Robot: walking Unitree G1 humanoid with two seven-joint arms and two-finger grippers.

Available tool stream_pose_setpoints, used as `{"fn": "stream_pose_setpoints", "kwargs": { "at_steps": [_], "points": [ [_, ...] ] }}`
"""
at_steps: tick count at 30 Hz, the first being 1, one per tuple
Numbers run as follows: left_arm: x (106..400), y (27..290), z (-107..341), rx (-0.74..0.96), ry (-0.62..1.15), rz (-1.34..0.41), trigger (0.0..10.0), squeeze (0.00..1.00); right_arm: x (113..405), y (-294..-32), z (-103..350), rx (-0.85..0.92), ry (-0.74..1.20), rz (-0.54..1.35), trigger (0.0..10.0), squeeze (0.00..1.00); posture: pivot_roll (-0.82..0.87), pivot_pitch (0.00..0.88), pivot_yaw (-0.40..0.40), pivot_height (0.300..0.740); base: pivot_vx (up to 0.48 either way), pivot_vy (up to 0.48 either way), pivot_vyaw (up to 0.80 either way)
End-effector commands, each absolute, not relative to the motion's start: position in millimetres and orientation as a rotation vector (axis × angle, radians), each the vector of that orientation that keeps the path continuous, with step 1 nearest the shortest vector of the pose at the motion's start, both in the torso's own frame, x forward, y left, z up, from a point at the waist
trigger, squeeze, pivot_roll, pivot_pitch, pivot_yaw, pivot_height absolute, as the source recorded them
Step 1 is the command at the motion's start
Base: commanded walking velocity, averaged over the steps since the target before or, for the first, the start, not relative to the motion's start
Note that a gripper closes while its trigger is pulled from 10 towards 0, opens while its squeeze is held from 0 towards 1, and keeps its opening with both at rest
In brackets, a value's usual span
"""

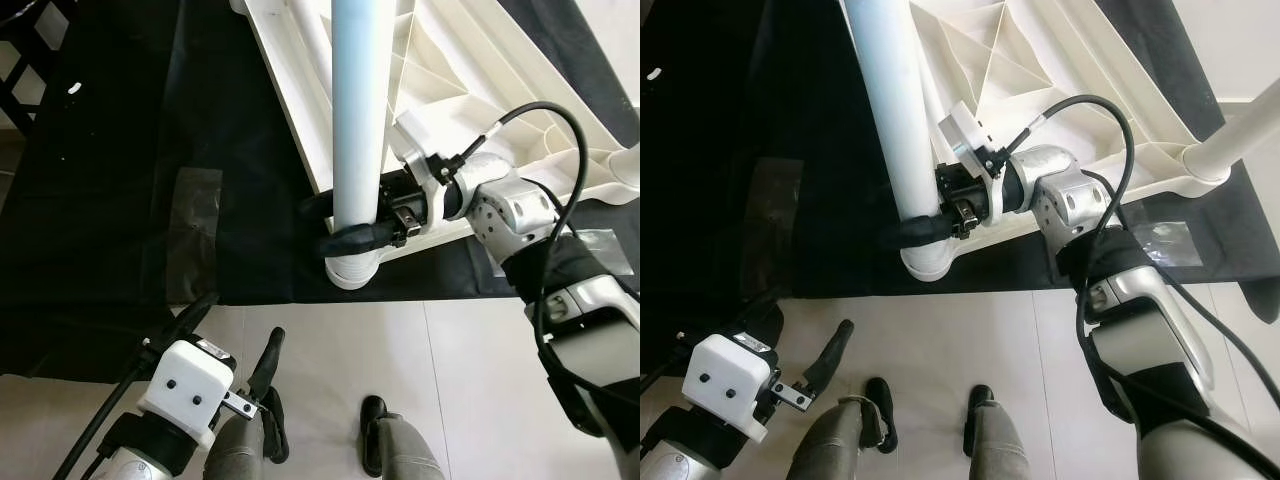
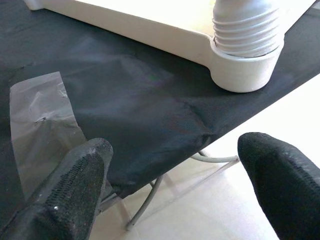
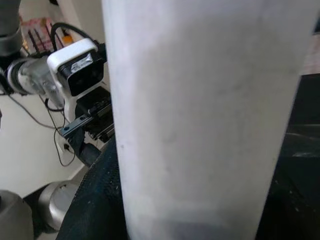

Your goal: Building children table

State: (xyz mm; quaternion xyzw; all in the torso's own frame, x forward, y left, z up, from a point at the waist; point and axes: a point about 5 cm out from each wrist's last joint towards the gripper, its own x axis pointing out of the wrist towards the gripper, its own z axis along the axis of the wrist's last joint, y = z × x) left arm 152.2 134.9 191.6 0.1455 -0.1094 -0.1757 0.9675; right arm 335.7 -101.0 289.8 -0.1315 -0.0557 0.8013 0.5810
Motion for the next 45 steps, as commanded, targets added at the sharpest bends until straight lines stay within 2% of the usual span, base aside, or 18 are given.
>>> {"fn": "stream_pose_setpoints", "kwargs": {
  "at_steps": [1, 9, 12, 15, 24, 28, 30, 35, 45],
  "points": [
    [150.2, 135.7, 188.0, 0.290, -0.193, -0.350, 10.0, 0.00, 336.3, -103.5, 255.1, -0.377, 0.022, 1.865, 10.0, 0.00, 0.03, 0.448, 0.011, 0.740, 0.000, 0.000, 0.00],
    [150.4, 135.4, 188.2, 0.291, -0.195, -0.348, 10.0, 0.00, 340.1, -99.9, 259.7, -0.310, -0.065, 1.808, 10.0, 0.00, 0.02, 0.448, 0.005, 0.740, 0.000, 0.000, 0.00],
    [150.5, 135.1, 188.1, 0.291, -0.195, -0.347, 10.0, 0.00, 340.5, -99.6, 263.0, -0.156, -0.112, 1.717, 10.0, 0.00, 0.02, 0.447, 0.004, 0.740, 0.000, 0.000, 0.00],
    [150.6, 135.1, 188.1, 0.290, -0.196, -0.346, 10.0, 0.00, 338.7, -100.0, 263.4, -0.099, -0.120, 1.697, 10.0, 0.00, 0.02, 0.447, 0.004, 0.740, 0.000, 0.000, 0.00],
    [151.2, 134.7, 187.6, 0.288, -0.196, -0.348, 10.0, 0.00, 330.3, -103.5, 249.2, -0.134, -0.118, 1.683, 10.0, 0.00, 0.02, 0.441, 0.009, 0.740, 0.000, 0.000, 0.00],
    [151.3, 134.7, 187.2, 0.288, -0.195, -0.351, 10.0, 0.00, 326.6, -103.9, 245.6, -0.207, -0.115, 1.690, 10.0, 0.00, 0.02, 0.435, 0.012, 0.740, 0.000, 0.000, 0.00],
    [151.3, 134.7, 186.6, 0.286, -0.194, -0.351, 10.0, 0.00, 324.9, -103.1, 245.2, -0.301, -0.127, 1.692, 10.0, 0.00, 0.02, 0.429, 0.006, 0.740, 0.000, 0.000, 0.00],
    [151.3, 134.6, 186.3, 0.286, -0.193, -0.351, 10.0, 0.00, 324.0, -101.7, 246.0, -0.321, -0.135, 1.689, 10.0, 0.00, 0.02, 0.427, 0.006, 0.740, 0.000, 0.000, 0.00],
    [151.2, 133.5, 187.3, 0.286, -0.196, -0.349, 10.0, 0.00, 319.9, -93.7, 266.7, -0.166, -0.192, 1.681, 10.0, 0.00, 0.01, 0.423, 0.003, 0.740, 0.000, 0.000, 0.00]
  ]
}}
